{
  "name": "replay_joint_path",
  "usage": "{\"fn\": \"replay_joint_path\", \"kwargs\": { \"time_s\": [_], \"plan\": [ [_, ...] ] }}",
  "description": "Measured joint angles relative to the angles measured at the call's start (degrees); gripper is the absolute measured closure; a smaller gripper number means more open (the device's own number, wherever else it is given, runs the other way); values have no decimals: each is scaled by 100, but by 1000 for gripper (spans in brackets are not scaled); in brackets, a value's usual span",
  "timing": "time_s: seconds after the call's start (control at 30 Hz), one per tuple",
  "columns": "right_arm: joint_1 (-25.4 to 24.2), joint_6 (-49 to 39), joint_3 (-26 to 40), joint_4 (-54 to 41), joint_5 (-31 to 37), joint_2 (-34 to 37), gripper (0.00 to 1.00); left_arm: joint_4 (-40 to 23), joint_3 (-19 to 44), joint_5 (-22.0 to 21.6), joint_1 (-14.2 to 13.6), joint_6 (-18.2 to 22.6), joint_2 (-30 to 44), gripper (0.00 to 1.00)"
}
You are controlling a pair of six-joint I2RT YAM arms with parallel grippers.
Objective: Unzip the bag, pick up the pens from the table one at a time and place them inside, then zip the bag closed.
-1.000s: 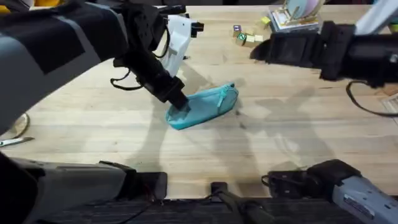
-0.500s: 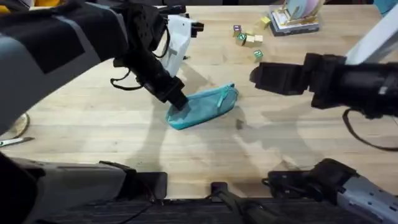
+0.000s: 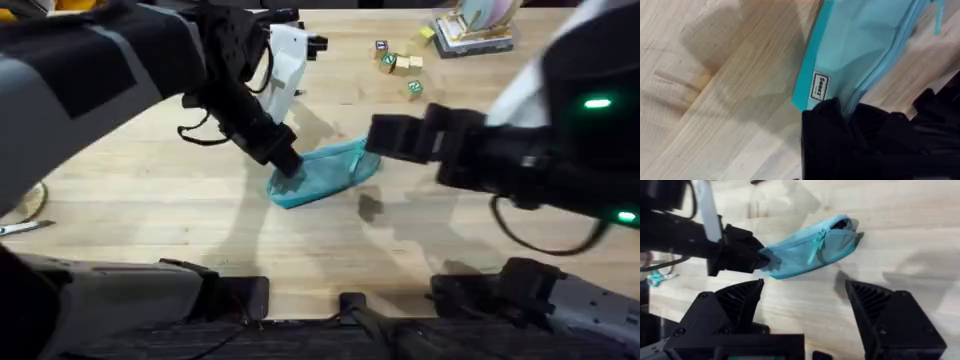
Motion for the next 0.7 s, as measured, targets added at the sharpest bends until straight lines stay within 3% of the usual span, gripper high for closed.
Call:
{"fn": "replay_joint_path", "kwargs": {
  "time_s": [0.27, 0.7],
  "plan": [
    [163, 478, 0, 4, 49, 671, 3, -48, 0, 4, 0, 2, 2, 958],
    [163, 646, 0, 30, 112, 1058, 4, -48, 0, 7, 0, 0, 2, 958]
  ]
}}
